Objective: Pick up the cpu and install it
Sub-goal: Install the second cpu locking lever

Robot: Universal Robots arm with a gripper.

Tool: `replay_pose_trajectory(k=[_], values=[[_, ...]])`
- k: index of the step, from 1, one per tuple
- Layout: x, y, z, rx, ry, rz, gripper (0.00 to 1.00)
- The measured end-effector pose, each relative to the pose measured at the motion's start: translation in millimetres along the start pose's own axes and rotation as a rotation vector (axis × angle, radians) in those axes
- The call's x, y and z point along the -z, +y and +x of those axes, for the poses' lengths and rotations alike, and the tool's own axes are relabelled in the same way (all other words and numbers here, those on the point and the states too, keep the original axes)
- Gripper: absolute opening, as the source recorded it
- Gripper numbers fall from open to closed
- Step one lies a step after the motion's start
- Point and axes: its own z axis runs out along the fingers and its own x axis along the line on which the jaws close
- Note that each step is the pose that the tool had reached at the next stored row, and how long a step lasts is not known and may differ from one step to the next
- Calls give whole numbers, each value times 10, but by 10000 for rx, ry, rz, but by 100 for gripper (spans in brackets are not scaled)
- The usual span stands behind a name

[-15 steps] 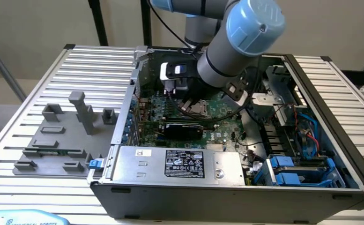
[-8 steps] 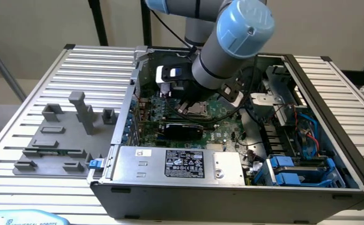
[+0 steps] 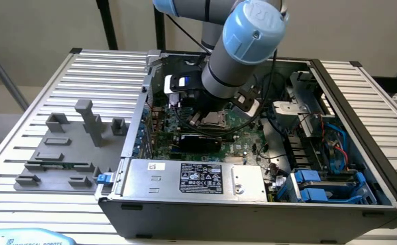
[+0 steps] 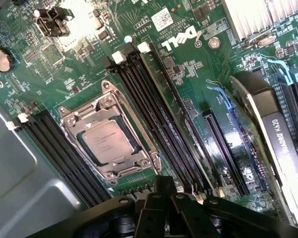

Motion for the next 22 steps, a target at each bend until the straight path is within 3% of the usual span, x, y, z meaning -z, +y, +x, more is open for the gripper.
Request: replay_pose_trajectory(k=[2,5,8,11,16,22], values=[[-17,-1,8,21,22,-54,11],[-51,-15,20,70,59,-204,11],[-87,-43,18,113,42,-350,11],[-121,-58,17,146,15,-447,11],[-164,-56,22,211,-17,-509,11],[-196,-58,11,330,-64,-509,11]])
